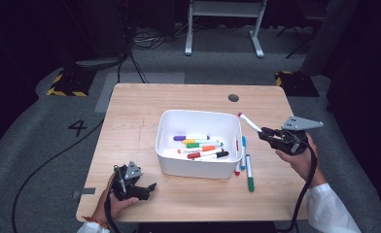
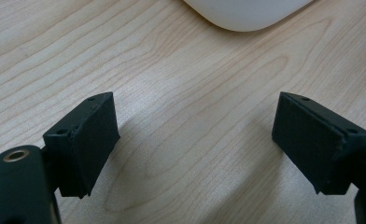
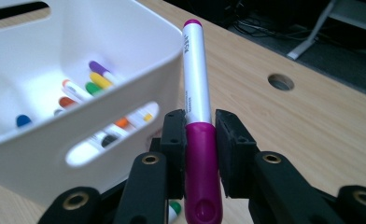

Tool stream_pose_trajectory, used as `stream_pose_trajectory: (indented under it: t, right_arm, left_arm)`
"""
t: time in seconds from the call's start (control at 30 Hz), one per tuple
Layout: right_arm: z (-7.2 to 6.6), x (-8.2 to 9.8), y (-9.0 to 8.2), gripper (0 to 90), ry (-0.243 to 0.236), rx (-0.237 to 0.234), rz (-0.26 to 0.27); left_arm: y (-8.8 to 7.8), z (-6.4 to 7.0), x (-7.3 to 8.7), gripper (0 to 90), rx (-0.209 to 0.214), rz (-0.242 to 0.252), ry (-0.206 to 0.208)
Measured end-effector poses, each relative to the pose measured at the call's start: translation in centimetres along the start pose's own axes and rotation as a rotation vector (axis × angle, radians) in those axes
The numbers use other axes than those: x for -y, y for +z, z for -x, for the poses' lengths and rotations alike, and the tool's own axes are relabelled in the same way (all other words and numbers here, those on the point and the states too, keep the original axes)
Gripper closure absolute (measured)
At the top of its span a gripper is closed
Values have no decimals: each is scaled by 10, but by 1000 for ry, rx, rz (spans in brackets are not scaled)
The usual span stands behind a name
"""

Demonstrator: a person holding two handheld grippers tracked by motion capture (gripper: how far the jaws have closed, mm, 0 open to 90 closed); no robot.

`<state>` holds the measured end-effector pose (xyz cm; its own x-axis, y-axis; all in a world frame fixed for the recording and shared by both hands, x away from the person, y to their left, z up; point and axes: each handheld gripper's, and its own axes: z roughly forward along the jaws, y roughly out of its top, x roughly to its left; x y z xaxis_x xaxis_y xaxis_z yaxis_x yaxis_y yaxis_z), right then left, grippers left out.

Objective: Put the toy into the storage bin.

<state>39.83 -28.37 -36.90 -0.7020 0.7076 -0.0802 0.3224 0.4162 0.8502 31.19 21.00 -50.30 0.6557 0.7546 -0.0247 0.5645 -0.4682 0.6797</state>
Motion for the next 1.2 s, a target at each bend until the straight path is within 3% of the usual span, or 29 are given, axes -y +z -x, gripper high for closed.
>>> stream_pose_trajectory:
  t: [0.23, 0.57, 0.87, 1.07, 1.2]
  right_arm:
    - [-16, -26, 13, 745, -51, -60, 6]
    - [-47, -52, 51, 745, -125, -169, -39]
    - [-72, -59, 81, 745, -188, -267, -126]
    - [-82, -53, 95, 745, -255, -341, -223]
    - [-84, -52, 97, 744, -272, -390, -270]
  left_arm:
    - [0, 0, 0, 146, 0, 0, 0]
    - [0, 0, 0, 146, 0, 0, 1]
    - [0, 0, 0, 147, 0, 0, 1]
    - [0, 0, 0, 147, 0, -1, 2]
    - [0, 0, 0, 147, 0, -1, 3]
